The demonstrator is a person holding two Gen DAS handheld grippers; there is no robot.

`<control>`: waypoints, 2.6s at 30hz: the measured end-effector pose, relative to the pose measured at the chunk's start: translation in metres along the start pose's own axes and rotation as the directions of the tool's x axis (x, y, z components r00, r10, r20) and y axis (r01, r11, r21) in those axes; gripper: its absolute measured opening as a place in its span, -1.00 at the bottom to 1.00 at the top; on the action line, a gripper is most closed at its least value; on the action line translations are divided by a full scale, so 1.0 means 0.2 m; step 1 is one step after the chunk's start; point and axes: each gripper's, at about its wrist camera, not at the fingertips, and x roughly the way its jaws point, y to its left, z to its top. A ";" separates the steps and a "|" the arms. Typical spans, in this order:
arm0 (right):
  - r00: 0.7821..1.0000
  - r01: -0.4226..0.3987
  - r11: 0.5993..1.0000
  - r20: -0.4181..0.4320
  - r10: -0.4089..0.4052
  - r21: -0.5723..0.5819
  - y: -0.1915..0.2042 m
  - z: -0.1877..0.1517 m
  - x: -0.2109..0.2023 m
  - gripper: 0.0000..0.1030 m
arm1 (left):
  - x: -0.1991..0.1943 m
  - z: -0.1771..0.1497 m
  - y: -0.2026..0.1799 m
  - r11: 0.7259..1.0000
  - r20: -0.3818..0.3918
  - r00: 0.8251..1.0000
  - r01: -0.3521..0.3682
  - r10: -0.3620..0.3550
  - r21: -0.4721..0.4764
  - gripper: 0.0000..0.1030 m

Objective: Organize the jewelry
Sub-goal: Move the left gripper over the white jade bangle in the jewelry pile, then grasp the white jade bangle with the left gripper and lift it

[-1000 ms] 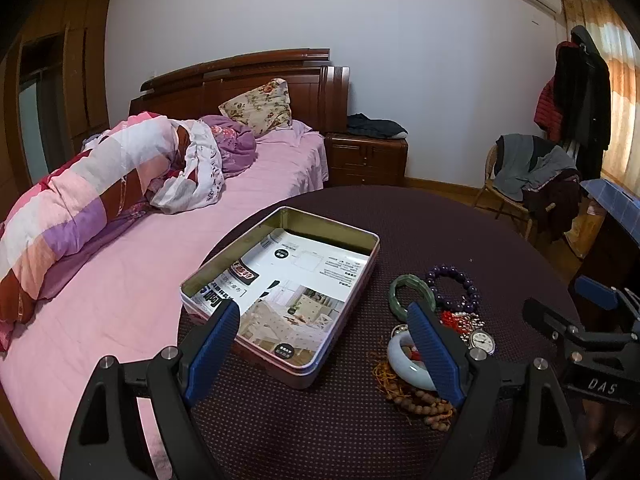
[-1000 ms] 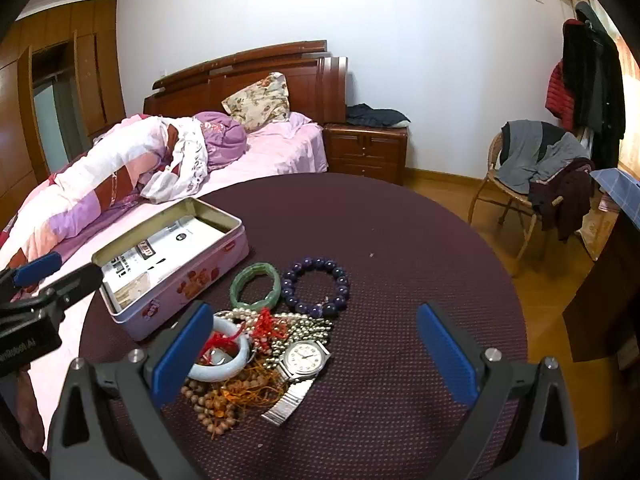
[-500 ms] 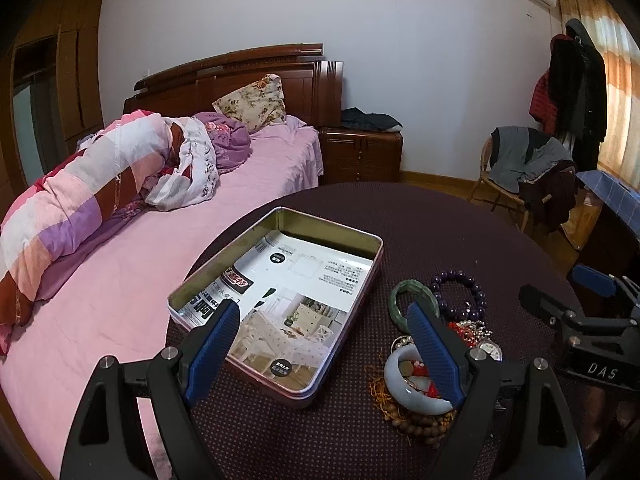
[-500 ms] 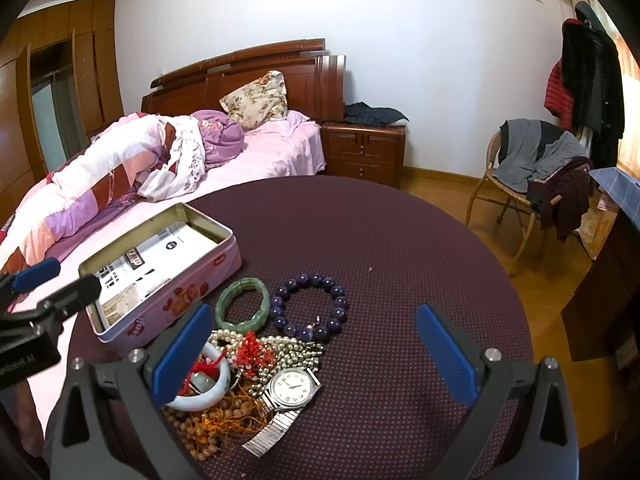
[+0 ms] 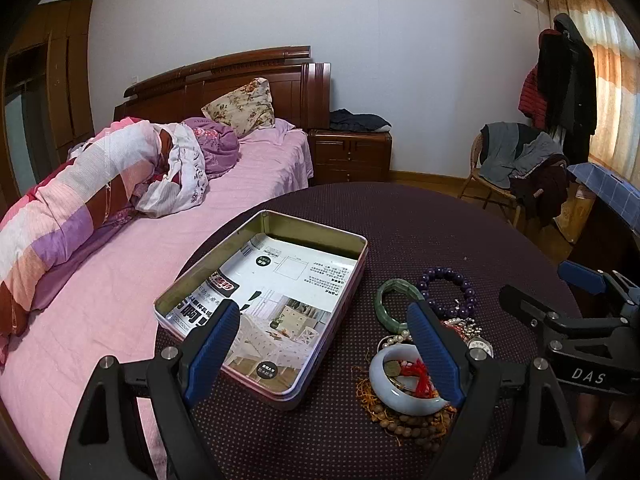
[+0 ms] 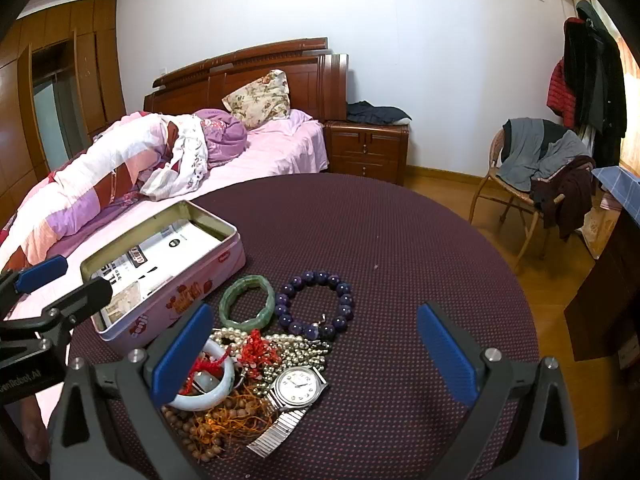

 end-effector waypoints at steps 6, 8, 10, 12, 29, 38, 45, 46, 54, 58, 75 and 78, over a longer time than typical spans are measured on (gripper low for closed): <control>1.000 -0.002 1.000 0.008 0.002 -0.001 0.01 -0.01 -0.01 1.00 | 0.00 0.00 0.00 1.000 0.001 1.000 0.000 0.000 0.000 0.66; 1.000 -0.002 1.000 0.007 0.002 0.000 0.00 -0.01 -0.01 1.00 | 0.00 0.00 0.00 1.000 0.000 1.000 -0.001 0.001 0.001 0.66; 1.000 -0.002 1.000 0.006 0.002 0.001 0.00 -0.01 -0.01 1.00 | 0.00 0.00 0.00 1.000 -0.001 1.000 0.001 -0.001 0.002 0.66; 1.000 -0.004 1.000 0.006 0.004 0.002 0.01 -0.01 -0.01 1.00 | 0.00 0.00 -0.01 1.000 -0.002 1.000 0.000 0.000 0.003 0.66; 1.000 -0.004 1.000 0.005 0.004 0.002 0.00 -0.01 -0.01 1.00 | 0.02 0.00 -0.02 1.000 -0.009 1.000 0.001 -0.001 0.008 0.66; 1.000 -0.005 1.000 0.004 0.005 0.002 0.00 -0.01 -0.01 1.00 | 0.04 -0.01 -0.01 1.000 -0.020 1.000 -0.003 0.003 -0.001 0.66; 1.000 0.007 1.000 0.004 -0.007 0.008 -0.01 -0.01 -0.01 1.00 | 0.05 -0.05 0.00 1.000 -0.036 0.999 0.011 -0.012 -0.012 0.66; 1.000 0.010 1.000 0.002 -0.010 0.009 -0.02 -0.01 -0.01 1.00 | 0.06 -0.06 0.00 1.000 -0.042 0.999 0.015 -0.016 -0.010 0.66; 0.999 0.033 0.999 -0.013 -0.032 0.036 -0.09 -0.02 0.03 1.00 | 0.14 -0.13 -0.10 0.995 -0.118 0.988 0.101 -0.097 0.024 0.21; 0.999 0.037 0.998 -0.018 -0.036 0.045 -0.12 -0.03 0.04 1.00 | 0.23 -0.18 -0.13 0.988 -0.205 0.968 0.153 -0.148 0.010 -0.10; 0.997 0.062 0.997 -0.044 -0.059 0.052 -0.18 -0.06 0.08 1.00 | 0.13 -0.15 -0.14 0.977 -0.134 0.970 0.209 -0.203 0.031 -0.76; 0.998 0.029 0.999 -0.058 -0.026 0.037 -0.18 -0.08 0.08 0.93 | 0.12 -0.12 -0.10 0.981 -0.096 0.977 0.191 -0.189 0.019 -0.76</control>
